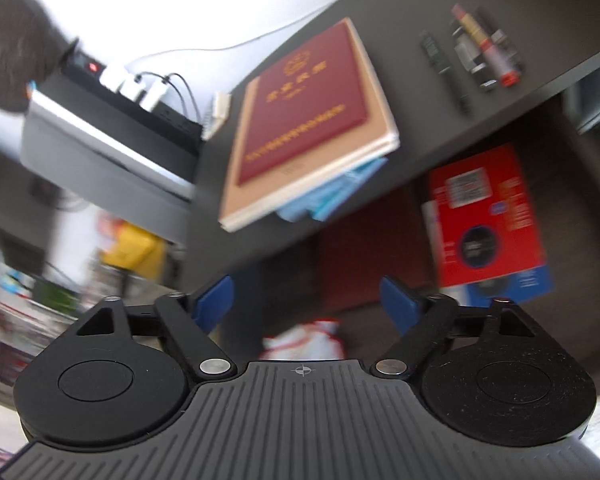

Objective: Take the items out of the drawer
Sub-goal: 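Withdraw the right tool from the desktop while the left tool backs away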

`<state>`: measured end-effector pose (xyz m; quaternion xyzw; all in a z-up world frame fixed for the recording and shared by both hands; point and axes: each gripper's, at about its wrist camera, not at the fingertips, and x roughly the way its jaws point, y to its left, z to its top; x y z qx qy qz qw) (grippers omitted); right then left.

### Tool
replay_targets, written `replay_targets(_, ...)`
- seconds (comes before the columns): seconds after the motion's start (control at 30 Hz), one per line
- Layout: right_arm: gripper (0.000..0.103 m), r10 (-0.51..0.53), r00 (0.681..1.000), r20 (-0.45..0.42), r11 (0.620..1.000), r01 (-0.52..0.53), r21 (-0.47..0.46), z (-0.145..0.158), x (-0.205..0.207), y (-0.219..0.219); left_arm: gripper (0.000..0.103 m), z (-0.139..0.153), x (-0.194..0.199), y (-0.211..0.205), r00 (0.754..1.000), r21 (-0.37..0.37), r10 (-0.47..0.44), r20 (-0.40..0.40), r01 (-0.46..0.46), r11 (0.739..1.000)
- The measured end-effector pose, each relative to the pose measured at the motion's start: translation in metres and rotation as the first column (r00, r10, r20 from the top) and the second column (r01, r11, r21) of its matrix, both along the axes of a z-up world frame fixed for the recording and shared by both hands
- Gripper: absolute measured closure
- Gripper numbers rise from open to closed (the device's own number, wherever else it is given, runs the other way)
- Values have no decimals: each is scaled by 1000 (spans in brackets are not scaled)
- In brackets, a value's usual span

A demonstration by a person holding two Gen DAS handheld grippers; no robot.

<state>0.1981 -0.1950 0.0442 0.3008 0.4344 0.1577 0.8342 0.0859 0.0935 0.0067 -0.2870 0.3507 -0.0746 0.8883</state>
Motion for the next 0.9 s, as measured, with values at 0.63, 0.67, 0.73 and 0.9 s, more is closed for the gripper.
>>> replay_targets(0.63,0,-25,884,466,846,267,-462,14,-158,-18,4,20,-41,-58,997,415,-62,36,41,909)
replay_targets(0.67,0,-29,882,470,840,276,-467,12,-161,-20,3,20,-42,-60,997,443,-63,35,41,895)
replay_targets(0.73,0,-38,880,473,828,293,-478,9,-167,-23,3,17,-45,-64,997,493,-67,29,44,869)
replay_targets(0.9,0,-69,887,456,819,312,-483,-5,-178,-32,3,8,-49,-64,998,560,-54,-15,53,827)
